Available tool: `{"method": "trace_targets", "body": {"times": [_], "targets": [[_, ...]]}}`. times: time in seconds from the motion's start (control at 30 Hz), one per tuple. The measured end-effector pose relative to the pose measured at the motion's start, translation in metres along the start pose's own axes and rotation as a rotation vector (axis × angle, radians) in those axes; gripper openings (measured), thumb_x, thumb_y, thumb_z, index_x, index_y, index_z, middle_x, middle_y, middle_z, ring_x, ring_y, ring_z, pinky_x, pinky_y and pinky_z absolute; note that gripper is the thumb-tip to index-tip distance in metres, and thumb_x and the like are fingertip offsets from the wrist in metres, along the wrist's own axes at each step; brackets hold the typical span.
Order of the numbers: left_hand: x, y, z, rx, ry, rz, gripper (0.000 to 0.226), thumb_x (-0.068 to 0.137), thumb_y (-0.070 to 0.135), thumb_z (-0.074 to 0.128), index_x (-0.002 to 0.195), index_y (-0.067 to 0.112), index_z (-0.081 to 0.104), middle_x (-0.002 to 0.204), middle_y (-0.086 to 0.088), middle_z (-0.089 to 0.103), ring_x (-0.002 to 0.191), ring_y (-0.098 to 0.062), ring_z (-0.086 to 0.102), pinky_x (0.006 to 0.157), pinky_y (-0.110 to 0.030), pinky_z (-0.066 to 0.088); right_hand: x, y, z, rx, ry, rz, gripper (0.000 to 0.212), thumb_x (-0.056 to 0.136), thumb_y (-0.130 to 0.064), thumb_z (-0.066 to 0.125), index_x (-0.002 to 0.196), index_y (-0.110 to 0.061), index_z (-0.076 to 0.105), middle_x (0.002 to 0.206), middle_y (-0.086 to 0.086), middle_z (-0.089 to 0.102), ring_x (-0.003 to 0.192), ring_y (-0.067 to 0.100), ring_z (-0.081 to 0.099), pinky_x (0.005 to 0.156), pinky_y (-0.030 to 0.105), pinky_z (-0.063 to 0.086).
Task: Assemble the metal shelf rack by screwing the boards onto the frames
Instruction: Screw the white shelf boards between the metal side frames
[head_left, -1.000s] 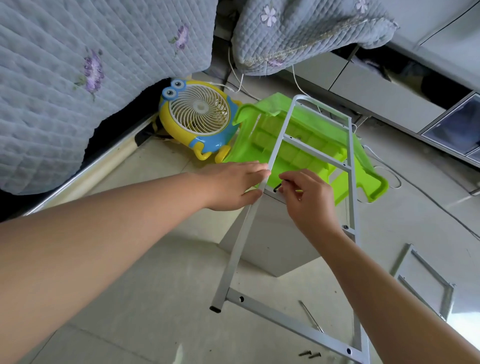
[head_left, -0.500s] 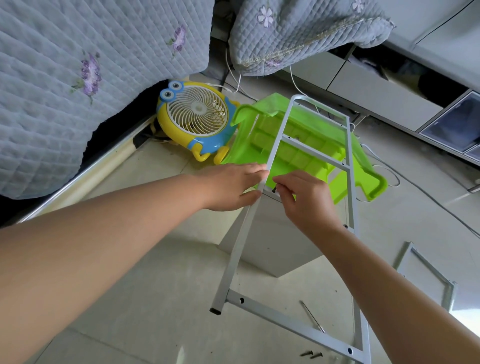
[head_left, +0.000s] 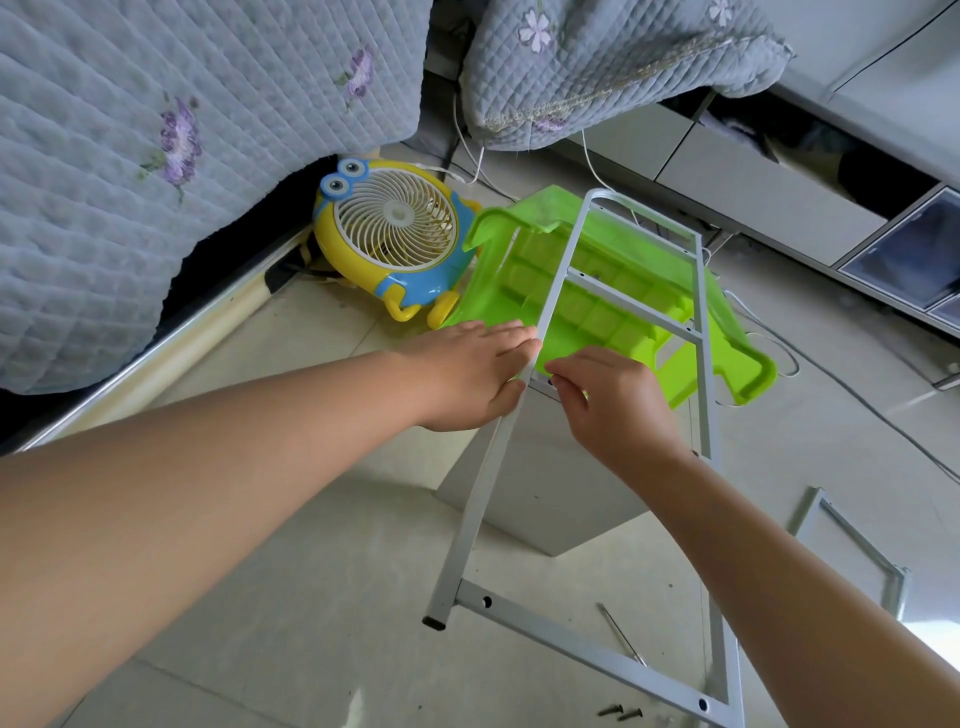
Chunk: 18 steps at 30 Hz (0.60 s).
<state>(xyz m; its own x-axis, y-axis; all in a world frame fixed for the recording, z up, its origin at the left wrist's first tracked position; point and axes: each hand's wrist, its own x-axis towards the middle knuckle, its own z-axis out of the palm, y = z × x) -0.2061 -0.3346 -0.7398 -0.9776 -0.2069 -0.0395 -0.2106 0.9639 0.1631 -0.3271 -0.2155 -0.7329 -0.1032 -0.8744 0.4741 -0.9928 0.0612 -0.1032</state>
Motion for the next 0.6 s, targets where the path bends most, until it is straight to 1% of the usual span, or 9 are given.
{"method": "trace_targets", "body": {"times": [0.07, 0.17, 0.3, 0.37, 0.4, 0.47, 0.5, 0.57, 0.6], "targets": [[0.0, 0.001, -0.001, 0.021, -0.001, -0.008, 0.053, 0.101, 0.03, 0.018, 0.149, 0.012, 0.003, 0.157, -0.001, -0.001, 0.145, -0.013, -0.002, 0.114, -0.027, 0.004, 0.0, -0.001, 0.001, -0.042, -0.005, 0.017, 0.012, 0.069, -0.002, 0.058, 0.07, -0.002, 0.07, 0.061, 0.012, 0.064, 0.049, 0.028, 0.062, 0.038, 0.033, 0.05], [0.0, 0.002, -0.001, 0.026, 0.003, -0.017, 0.053, 0.101, 0.029, 0.018, 0.148, 0.012, 0.004, 0.157, -0.002, 0.0, 0.145, -0.013, -0.001, 0.114, -0.027, 0.005, 0.0, -0.002, 0.0, -0.118, -0.017, 0.024, 0.011, 0.067, -0.004, 0.058, 0.063, -0.005, 0.069, 0.057, 0.009, 0.063, 0.045, 0.027, 0.06, 0.033, 0.029, 0.046], [-0.001, 0.002, -0.001, -0.004, 0.007, -0.019, 0.052, 0.101, 0.028, 0.018, 0.148, 0.013, 0.004, 0.157, -0.001, 0.0, 0.145, -0.013, -0.002, 0.114, -0.026, 0.005, 0.003, 0.0, -0.005, -0.115, -0.043, -0.016, 0.011, 0.066, -0.006, 0.06, 0.061, -0.007, 0.069, 0.055, 0.007, 0.063, 0.043, 0.025, 0.06, 0.033, 0.024, 0.045], [-0.001, 0.002, -0.001, -0.008, 0.008, -0.02, 0.052, 0.101, 0.028, 0.018, 0.148, 0.013, 0.004, 0.157, 0.0, -0.001, 0.145, -0.012, -0.002, 0.114, -0.025, 0.005, 0.003, 0.0, -0.005, -0.092, -0.063, -0.023, 0.012, 0.068, -0.007, 0.06, 0.064, -0.007, 0.071, 0.057, 0.007, 0.064, 0.045, 0.024, 0.061, 0.034, 0.026, 0.047], [-0.001, 0.003, -0.001, -0.01, 0.006, -0.022, 0.052, 0.101, 0.028, 0.019, 0.148, 0.013, 0.004, 0.157, 0.0, 0.0, 0.145, -0.012, -0.002, 0.113, -0.025, 0.005, 0.003, -0.001, -0.004, -0.071, -0.075, -0.013, 0.012, 0.069, -0.007, 0.059, 0.066, -0.007, 0.071, 0.058, 0.008, 0.065, 0.047, 0.026, 0.061, 0.036, 0.029, 0.048], [-0.001, 0.002, -0.001, -0.017, 0.003, -0.023, 0.052, 0.101, 0.027, 0.02, 0.148, 0.013, 0.005, 0.157, 0.0, 0.001, 0.145, -0.012, -0.001, 0.113, -0.025, 0.007, 0.002, -0.001, -0.005, -0.025, -0.104, 0.043, 0.016, 0.075, -0.008, 0.056, 0.076, -0.004, 0.072, 0.063, 0.012, 0.066, 0.056, 0.03, 0.064, 0.045, 0.037, 0.052], [-0.001, 0.002, -0.001, -0.017, 0.001, -0.017, 0.052, 0.101, 0.027, 0.02, 0.148, 0.013, 0.006, 0.157, 0.0, 0.001, 0.145, -0.013, 0.0, 0.113, -0.025, 0.008, 0.002, -0.001, -0.006, 0.003, -0.129, 0.091, 0.018, 0.08, -0.007, 0.055, 0.086, -0.003, 0.072, 0.07, 0.015, 0.068, 0.065, 0.032, 0.065, 0.054, 0.04, 0.054], [-0.001, 0.002, -0.002, -0.014, -0.003, 0.0, 0.052, 0.1, 0.028, 0.021, 0.148, 0.012, 0.007, 0.157, 0.0, 0.003, 0.145, -0.013, 0.001, 0.113, -0.025, 0.01, -0.002, 0.0, -0.01, 0.081, -0.19, 0.187, 0.026, 0.086, -0.007, 0.056, 0.109, -0.005, 0.067, 0.086, 0.016, 0.071, 0.082, 0.033, 0.066, 0.072, 0.042, 0.053], [0.0, 0.002, -0.003, -0.011, -0.007, 0.004, 0.052, 0.1, 0.027, 0.022, 0.148, 0.012, 0.007, 0.157, -0.001, 0.002, 0.145, -0.013, 0.002, 0.112, -0.025, 0.01, -0.005, 0.001, -0.011, 0.12, -0.183, 0.219, 0.031, 0.087, -0.007, 0.056, 0.117, -0.006, 0.063, 0.091, 0.015, 0.071, 0.086, 0.032, 0.066, 0.077, 0.042, 0.052]]}}
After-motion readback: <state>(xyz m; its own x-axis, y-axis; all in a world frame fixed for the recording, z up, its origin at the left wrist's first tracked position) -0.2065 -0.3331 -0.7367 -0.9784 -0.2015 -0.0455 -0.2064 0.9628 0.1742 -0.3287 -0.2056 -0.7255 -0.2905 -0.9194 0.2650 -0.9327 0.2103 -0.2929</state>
